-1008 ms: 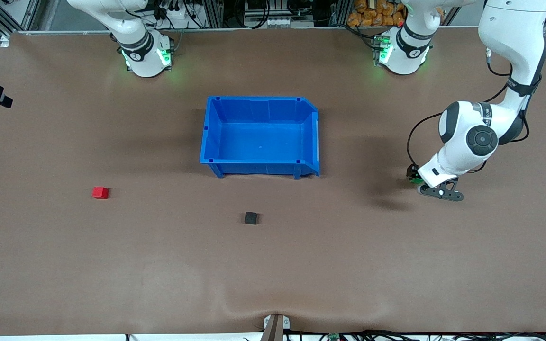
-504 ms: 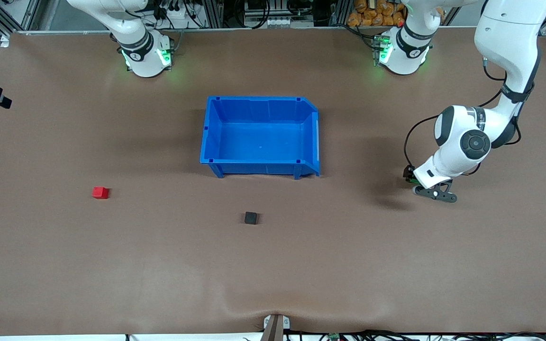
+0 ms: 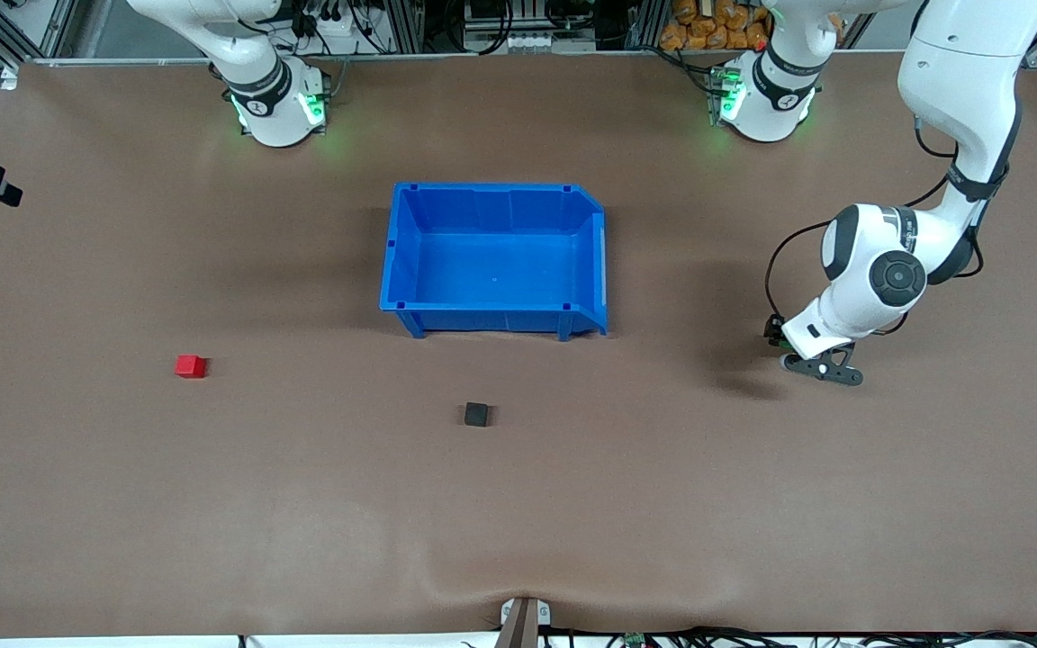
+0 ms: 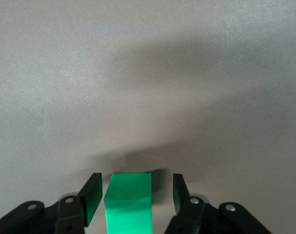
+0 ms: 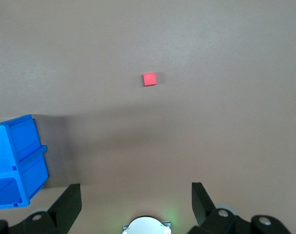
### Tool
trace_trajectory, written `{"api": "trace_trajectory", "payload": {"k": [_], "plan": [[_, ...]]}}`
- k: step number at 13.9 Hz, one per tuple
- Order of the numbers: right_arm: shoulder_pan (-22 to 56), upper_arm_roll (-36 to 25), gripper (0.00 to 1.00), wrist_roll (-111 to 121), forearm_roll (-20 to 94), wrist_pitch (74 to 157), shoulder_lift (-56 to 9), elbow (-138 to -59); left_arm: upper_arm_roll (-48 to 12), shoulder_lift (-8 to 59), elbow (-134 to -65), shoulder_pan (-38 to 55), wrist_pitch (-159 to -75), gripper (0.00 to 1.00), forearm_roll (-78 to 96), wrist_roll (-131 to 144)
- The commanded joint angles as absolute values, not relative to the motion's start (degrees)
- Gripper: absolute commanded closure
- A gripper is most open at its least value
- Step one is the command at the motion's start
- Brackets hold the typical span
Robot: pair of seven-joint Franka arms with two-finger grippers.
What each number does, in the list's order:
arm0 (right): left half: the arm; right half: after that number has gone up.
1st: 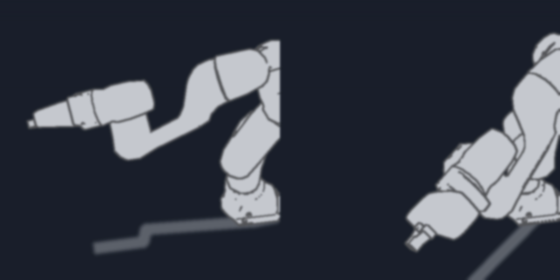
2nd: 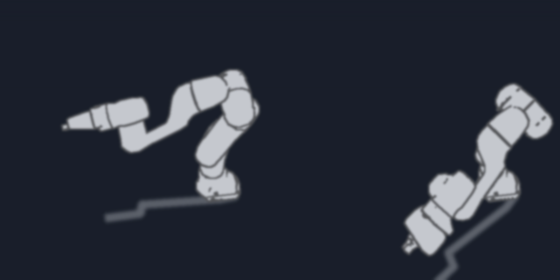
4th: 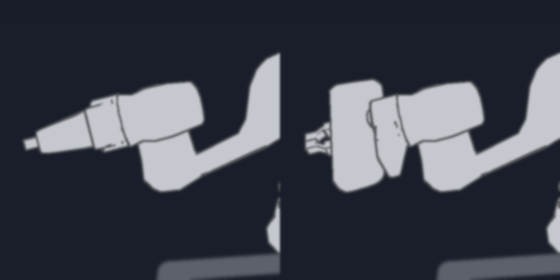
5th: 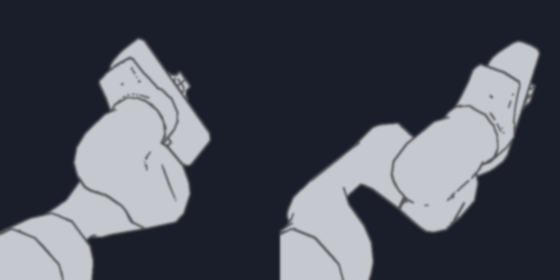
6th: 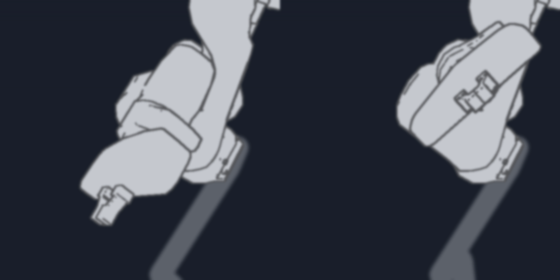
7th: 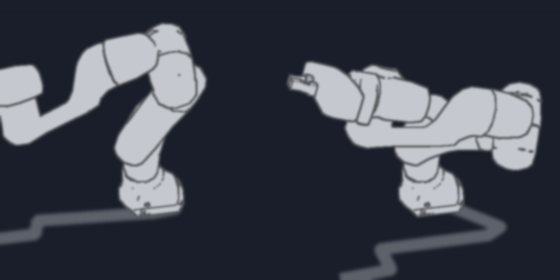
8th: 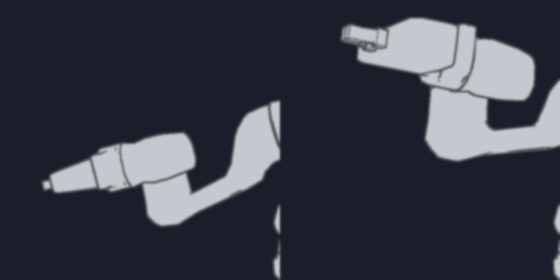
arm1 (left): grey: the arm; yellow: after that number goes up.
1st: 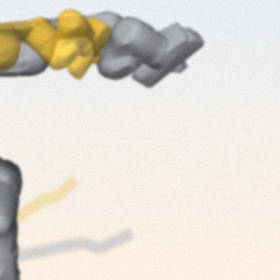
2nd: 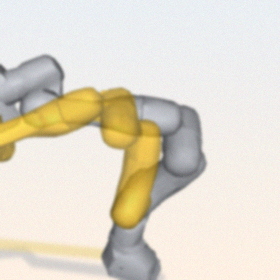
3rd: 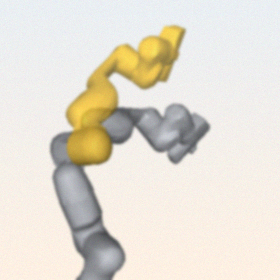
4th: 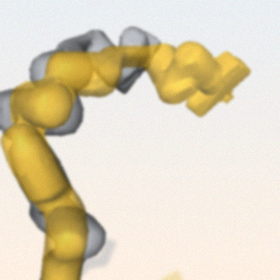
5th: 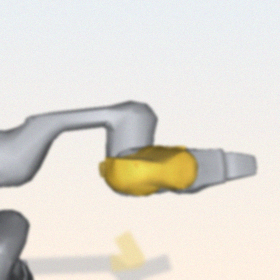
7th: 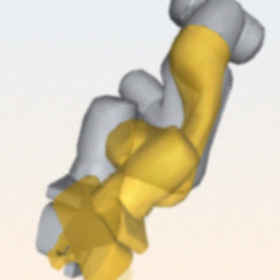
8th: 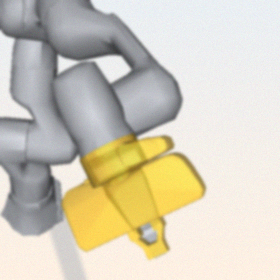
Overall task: Attach green and red cubes to black cube
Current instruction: 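Lower the open left gripper over the green cube and align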
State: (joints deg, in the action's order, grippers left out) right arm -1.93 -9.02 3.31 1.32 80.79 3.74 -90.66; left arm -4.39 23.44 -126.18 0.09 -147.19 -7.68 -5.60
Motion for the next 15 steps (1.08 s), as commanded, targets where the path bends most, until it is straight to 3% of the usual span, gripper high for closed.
{"api": "trace_trajectory", "payload": {"k": [1, 7, 8, 10, 11, 15], "plan": [[-2.7, -8.5, 0.0, 2.8, 2.2, 80.2, 2.1, -90.4, -4.4, 23.5, -126.8, -0.6, -147.8, 0.36, -8.7, -6.2], [-2.7, -8.5, 0.0, 2.8, 2.2, 79.5, 2.1, -90.3, -4.4, 23.6, -126.8, -1.0, -147.5, 0.57, -8.7, -6.1], [-2.8, -8.5, 0.0, 2.8, 2.2, 79.5, 2.1, -90.3, -4.4, 23.6, -126.8, -1.0, -147.4, 0.66, -8.7, -6.0], [-2.8, -8.5, 0.0, 2.9, 2.2, 79.5, 2.1, -90.3, -4.4, 23.6, -126.8, -1.0, -147.4, 0.92, -8.7, -5.2], [-2.8, -8.5, 0.0, 2.9, 2.2, 79.5, 2.1, -90.3, -4.4, 23.6, -126.8, -1.0, -147.4, 1.0, -8.7, -4.9], [-2.8, -8.5, 0.0, 2.8, 2.2, 79.5, 2.0, -90.3, -4.5, 23.5, -125.6, -2.4, -147.4, 1.0, -8.6, -1.6]]}}
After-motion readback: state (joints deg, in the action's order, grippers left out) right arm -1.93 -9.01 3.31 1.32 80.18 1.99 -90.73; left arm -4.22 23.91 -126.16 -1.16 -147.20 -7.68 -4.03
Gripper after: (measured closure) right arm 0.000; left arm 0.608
